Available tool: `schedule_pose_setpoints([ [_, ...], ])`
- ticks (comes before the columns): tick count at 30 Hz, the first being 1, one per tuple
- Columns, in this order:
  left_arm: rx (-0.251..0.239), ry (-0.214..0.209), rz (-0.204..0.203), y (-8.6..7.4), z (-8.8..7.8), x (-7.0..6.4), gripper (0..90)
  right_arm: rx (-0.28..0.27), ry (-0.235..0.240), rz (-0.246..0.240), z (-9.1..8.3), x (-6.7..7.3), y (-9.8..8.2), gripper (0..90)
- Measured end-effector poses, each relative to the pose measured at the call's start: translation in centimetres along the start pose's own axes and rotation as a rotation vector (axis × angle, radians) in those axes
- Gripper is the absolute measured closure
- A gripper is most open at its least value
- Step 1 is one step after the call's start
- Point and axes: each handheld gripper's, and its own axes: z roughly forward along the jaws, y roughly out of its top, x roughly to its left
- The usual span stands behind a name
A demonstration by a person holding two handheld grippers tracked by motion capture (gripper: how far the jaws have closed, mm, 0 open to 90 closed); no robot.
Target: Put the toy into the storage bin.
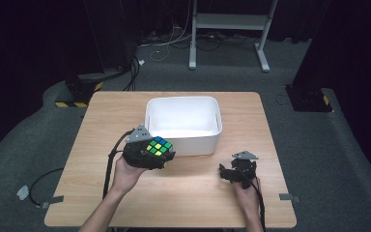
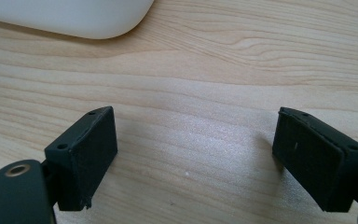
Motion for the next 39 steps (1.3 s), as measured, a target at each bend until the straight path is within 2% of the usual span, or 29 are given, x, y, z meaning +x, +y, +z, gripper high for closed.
schedule_pose_setpoints([
  [6, -0.024, -0.015, 0.006, 1.0, -0.1, 0.3, 24.1, 0.000, -0.001, 0.001, 0.0, 0.0, 0.0, 13.5],
  [17, -0.030, -0.018, -0.004, 2.1, 0.1, 1.1, 24.2, 0.000, -0.002, 0.001, 0.0, 0.0, 0.0, 13.5],
  [34, -0.028, -0.005, 0.010, 4.1, 0.9, 2.1, 24.3, -0.001, -0.002, 0.001, 0.0, 0.0, 0.0, 13.5],
  [39, -0.030, -0.017, 0.005, 4.7, 1.4, 2.3, 24.4, -0.001, -0.001, 0.001, 0.0, 0.0, 0.0, 13.5],
])
